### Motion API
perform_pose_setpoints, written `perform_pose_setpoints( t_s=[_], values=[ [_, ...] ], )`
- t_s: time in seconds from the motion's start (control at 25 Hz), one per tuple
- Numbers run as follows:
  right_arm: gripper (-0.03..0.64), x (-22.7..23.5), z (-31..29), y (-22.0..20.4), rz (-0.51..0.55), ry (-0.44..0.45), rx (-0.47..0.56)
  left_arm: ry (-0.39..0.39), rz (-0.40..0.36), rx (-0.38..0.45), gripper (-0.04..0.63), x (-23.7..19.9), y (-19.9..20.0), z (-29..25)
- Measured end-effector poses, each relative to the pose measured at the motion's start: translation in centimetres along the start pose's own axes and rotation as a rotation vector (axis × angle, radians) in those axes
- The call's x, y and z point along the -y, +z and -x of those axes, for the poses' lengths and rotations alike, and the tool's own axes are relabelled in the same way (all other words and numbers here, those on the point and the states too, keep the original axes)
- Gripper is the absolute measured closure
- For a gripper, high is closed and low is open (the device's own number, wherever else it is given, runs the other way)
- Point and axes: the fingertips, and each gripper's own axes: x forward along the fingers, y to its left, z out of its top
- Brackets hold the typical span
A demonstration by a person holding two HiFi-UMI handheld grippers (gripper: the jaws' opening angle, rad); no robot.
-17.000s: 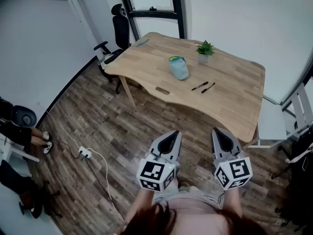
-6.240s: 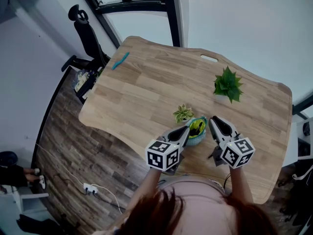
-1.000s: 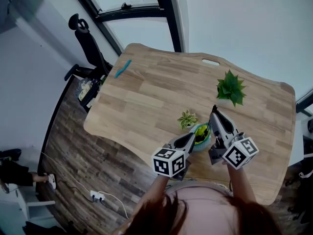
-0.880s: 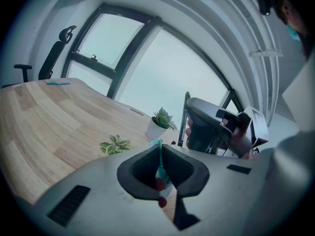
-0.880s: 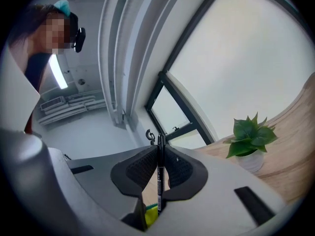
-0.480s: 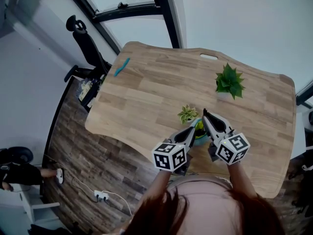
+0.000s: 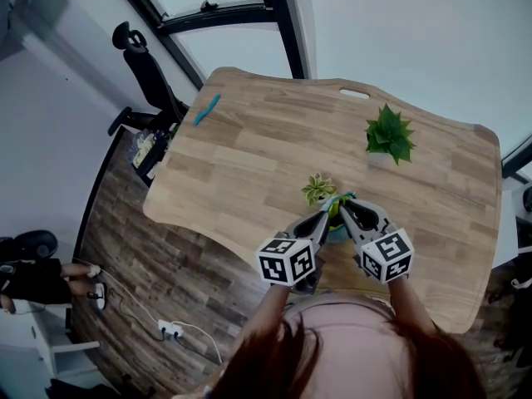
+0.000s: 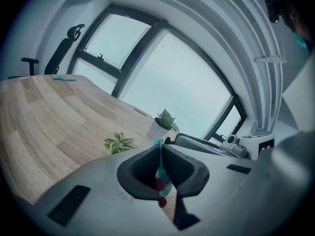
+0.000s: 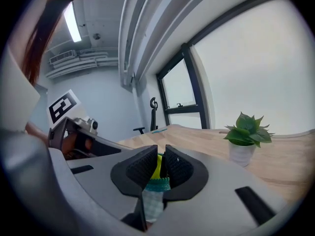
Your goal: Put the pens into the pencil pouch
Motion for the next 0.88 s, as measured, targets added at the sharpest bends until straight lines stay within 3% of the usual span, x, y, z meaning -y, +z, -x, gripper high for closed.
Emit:
perform_pose_setpoints(
  t_s=[0.68, 0.88],
  values=[
    [0.577, 1.2, 2.7, 3.0, -0.132, -0.04, 0.101, 0.024, -0.077, 0.02, 0.578, 0.3, 0.0, 0.6],
    [0.591, 1.3, 3.9, 3.2, -0.142, -0.066, 0.105, 0.034, -0.081, 0.028, 0.528, 0.1, -0.2, 1.0]
  ],
)
